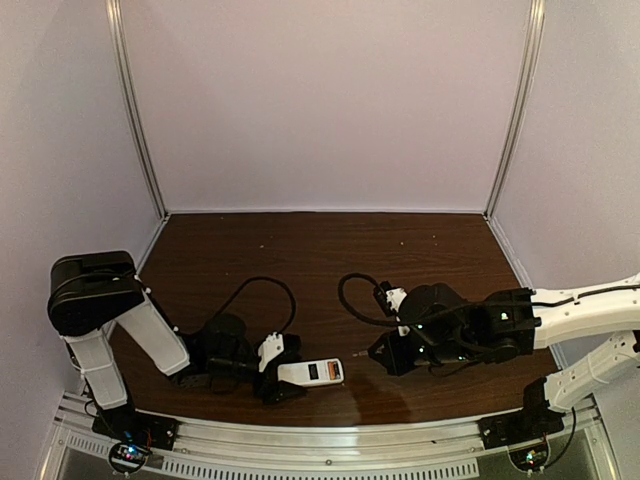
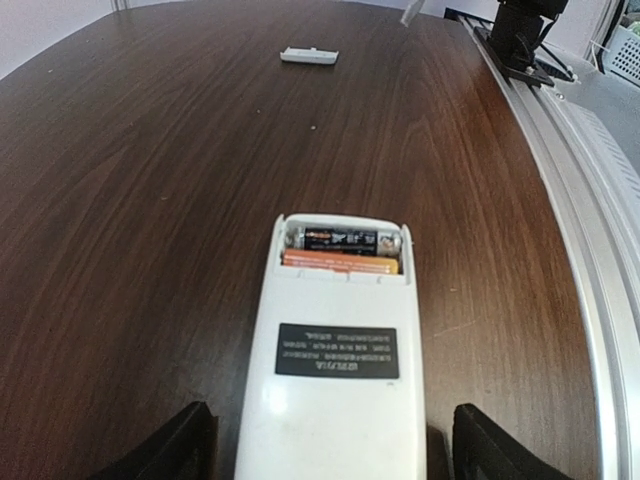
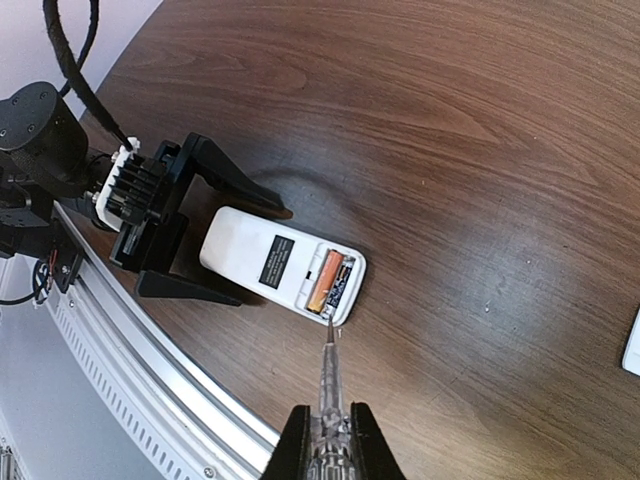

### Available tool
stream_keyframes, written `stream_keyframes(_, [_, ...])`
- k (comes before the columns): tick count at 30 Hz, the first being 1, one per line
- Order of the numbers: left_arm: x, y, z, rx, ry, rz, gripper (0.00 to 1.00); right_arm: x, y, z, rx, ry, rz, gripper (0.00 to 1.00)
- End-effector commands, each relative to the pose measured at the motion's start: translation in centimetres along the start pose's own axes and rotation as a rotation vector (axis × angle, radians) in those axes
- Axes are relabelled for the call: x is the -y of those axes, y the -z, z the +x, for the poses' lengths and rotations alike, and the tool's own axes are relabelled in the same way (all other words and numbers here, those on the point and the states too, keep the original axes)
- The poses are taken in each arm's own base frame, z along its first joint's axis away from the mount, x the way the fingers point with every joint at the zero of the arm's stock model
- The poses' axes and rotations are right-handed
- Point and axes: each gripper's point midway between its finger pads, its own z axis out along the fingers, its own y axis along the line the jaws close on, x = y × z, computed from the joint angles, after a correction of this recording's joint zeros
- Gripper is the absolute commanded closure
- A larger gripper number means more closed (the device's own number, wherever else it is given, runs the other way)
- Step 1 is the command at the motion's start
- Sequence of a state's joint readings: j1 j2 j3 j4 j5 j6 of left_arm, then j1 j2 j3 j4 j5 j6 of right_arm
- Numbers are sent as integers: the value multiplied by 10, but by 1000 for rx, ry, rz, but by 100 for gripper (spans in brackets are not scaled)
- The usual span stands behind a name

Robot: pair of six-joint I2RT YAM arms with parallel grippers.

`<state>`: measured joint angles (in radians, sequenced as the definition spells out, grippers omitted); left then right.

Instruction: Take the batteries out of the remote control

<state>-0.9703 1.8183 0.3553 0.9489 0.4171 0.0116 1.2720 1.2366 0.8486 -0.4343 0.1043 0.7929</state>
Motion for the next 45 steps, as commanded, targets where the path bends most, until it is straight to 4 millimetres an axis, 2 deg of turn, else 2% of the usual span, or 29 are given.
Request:
stream_keyframes(1, [-7, -4, -3, 8, -15, -27, 16, 0, -1, 0, 2, -5, -3, 100])
stream_keyframes(10, [-7, -17, 3, -28, -39, -29, 17, 1, -1, 2, 1, -9, -5, 100])
stream_keyframes(15, [-8, -18, 2, -29, -48, -39, 27, 2, -1, 2, 1, -12, -6, 100])
stream_keyframes(18, [-9, -18, 4, -35, -54, -46, 37, 1, 0, 2, 0, -14, -7, 100])
stream_keyframes(21, [-12, -19, 3, -35, -49, -61, 61, 2, 0, 2, 1, -14, -7, 100])
stream_keyframes(23, [-12, -18, 1, -28, -49, -62, 70, 2, -1, 2, 0, -17, -7, 100])
stream_keyframes(31, [-18, -10, -28, 23, -113, -136, 88, -1, 0, 0, -4, -8, -7, 100])
stream_keyframes(36, [-26, -5, -47, 46, -190, -213, 92, -2, 0, -1, -13, 2, -1, 100])
stream_keyframes(39, [-30, -6, -55, 47, -236, -244, 100, -4, -1, -2, -19, 9, 7, 100])
stream_keyframes(45, [-32, 0, -78, 135, -318, -294, 100, -6, 1, -8, -16, 17, 20, 100])
